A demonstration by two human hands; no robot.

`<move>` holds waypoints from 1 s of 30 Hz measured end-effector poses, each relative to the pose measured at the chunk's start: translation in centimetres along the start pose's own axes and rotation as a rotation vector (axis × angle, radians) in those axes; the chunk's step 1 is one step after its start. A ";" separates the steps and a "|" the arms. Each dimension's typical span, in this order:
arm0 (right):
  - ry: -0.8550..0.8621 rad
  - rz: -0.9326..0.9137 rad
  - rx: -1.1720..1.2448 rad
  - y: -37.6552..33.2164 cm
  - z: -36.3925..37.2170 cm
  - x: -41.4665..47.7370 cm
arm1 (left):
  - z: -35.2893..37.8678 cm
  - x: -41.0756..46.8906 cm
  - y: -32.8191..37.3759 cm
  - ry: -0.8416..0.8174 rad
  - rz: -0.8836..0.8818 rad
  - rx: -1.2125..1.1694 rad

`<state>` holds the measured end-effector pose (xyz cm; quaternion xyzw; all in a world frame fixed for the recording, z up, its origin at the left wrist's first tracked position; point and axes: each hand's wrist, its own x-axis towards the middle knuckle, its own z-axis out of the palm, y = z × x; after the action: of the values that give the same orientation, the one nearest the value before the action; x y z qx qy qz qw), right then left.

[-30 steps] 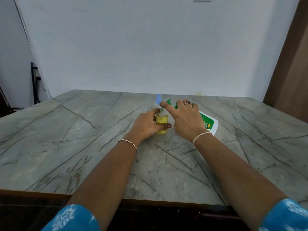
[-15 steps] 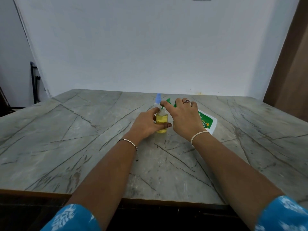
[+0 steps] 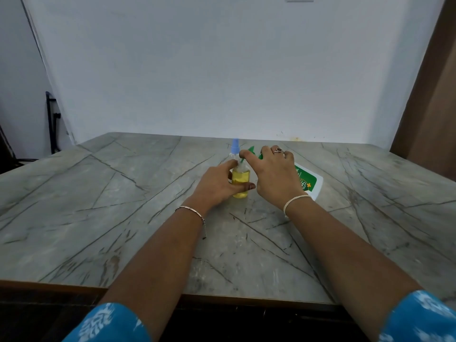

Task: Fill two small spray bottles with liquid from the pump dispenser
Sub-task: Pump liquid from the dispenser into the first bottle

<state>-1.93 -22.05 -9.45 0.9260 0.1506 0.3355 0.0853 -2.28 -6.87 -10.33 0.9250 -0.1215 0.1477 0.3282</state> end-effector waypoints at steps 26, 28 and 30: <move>0.021 -0.005 -0.011 -0.3 0.0 0.0 | 0.0 -0.1 -0.1 -0.010 0.000 0.000; 0.014 -0.006 -0.008 -0.3 0.0 0.0 | -0.1 -0.2 0.0 -0.011 0.011 0.003; 0.018 -0.011 -0.007 -0.2 0.1 0.0 | -0.1 -0.2 0.1 -0.004 0.017 0.010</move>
<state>-1.93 -21.92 -9.57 0.9218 0.1552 0.3440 0.0891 -2.48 -6.86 -10.30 0.9258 -0.1292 0.1491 0.3223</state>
